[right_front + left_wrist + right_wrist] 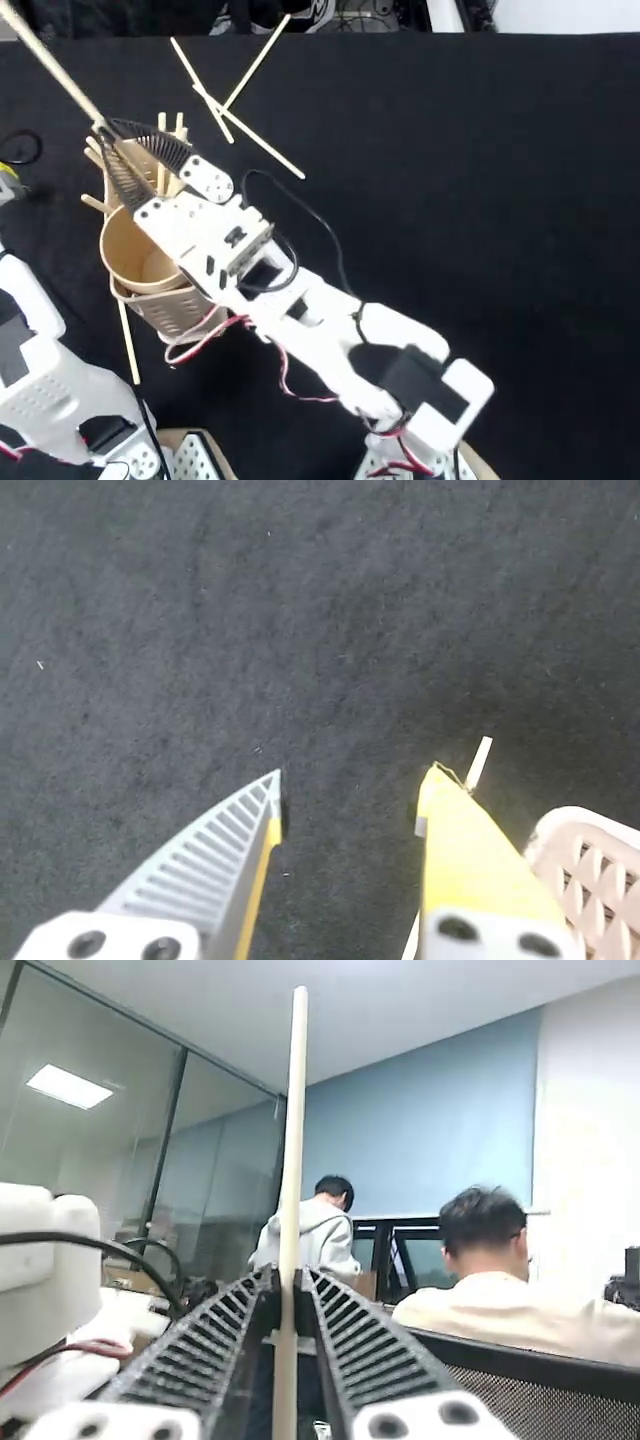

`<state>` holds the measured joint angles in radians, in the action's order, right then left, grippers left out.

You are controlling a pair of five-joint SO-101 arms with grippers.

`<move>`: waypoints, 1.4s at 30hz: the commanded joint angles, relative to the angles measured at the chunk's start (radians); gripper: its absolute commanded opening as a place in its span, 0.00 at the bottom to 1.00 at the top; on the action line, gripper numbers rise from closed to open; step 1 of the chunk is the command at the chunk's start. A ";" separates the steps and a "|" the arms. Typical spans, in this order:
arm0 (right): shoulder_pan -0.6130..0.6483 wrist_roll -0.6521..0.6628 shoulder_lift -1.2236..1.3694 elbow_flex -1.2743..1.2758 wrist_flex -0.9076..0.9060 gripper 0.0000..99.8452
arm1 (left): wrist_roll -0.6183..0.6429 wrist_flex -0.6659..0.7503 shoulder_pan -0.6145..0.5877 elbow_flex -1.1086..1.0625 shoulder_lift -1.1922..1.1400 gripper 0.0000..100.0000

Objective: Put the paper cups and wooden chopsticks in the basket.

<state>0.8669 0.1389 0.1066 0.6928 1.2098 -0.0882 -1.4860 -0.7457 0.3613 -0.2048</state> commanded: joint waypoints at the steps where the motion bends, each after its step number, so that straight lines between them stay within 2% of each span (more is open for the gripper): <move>1: 0.032 0.006 -0.028 0.077 -0.097 0.06 | 0.009 -0.003 0.004 0.008 0.023 0.22; 3: 0.031 -0.005 -0.062 0.081 -0.180 0.13 | 0.009 -0.003 0.004 0.008 0.023 0.22; 7: 0.032 -0.120 -0.130 0.065 -0.311 0.22 | 0.009 -0.003 0.002 0.008 0.023 0.22; 10: 0.035 -0.124 -0.176 0.051 -0.374 0.23 | 0.009 -0.005 0.001 0.007 0.023 0.22; 15: 0.028 -0.126 -0.314 0.097 -0.382 0.23 | 0.006 -0.005 -0.005 0.007 0.023 0.22; 18: -0.028 -0.127 -0.496 0.140 -0.451 0.17 | 0.005 -0.005 -0.008 0.007 0.023 0.22; 20: -0.083 -0.132 -0.667 0.140 -0.652 0.10 | 0.003 -0.005 -0.021 0.007 0.023 0.22; 22: -0.141 -0.195 -0.835 0.104 -0.957 0.05 | 0.003 -0.005 -0.030 0.005 0.023 0.22; 25: -0.244 -0.287 -1.013 -0.039 -1.465 0.07 | 0.003 -0.005 -0.039 -0.010 0.021 0.22; 27: -0.319 -0.290 -1.041 -0.160 -1.757 0.12 | 0.003 -0.003 -0.036 -0.036 0.021 0.22; 29: -0.391 -0.290 -1.006 -0.249 -1.976 0.17 | 0.005 0.000 -0.036 -0.054 0.021 0.22; 32: -0.470 -0.207 -0.877 -0.311 -2.157 0.20 | 0.006 0.002 -0.039 -0.074 0.021 0.22; 37: -0.525 -0.095 -0.529 -0.371 -2.182 0.17 | 0.008 0.003 -0.039 -0.104 0.021 0.22; 42: -0.516 0.184 -0.151 -0.521 -2.236 0.20 | 0.009 -0.002 -0.044 -0.110 0.021 0.22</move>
<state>0.3498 0.1803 -0.2309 0.2908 -0.9874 -0.0852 -1.4860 -0.7748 0.2463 -0.2048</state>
